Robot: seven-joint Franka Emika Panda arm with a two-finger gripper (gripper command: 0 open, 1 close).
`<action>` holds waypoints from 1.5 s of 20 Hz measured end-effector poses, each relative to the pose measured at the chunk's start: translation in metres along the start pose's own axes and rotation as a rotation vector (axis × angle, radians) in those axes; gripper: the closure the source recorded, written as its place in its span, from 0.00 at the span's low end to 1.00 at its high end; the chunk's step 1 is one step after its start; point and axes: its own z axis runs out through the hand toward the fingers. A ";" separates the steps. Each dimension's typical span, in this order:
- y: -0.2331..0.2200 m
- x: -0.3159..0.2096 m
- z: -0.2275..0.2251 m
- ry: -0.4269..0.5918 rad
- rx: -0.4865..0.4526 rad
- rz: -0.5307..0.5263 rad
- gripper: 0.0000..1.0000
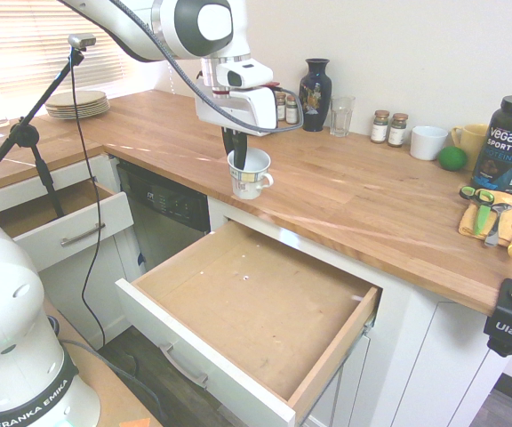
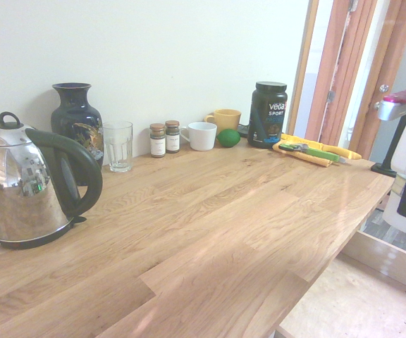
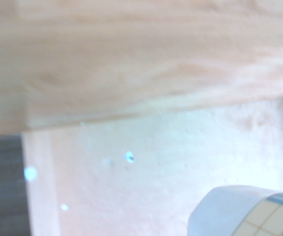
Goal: Put mug in the drawer
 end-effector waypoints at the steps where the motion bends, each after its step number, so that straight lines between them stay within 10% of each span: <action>1: 0.005 0.000 0.008 -0.004 -0.005 0.000 1.00; 30: 0.051 -0.020 0.243 -0.100 -0.034 -0.084 1.00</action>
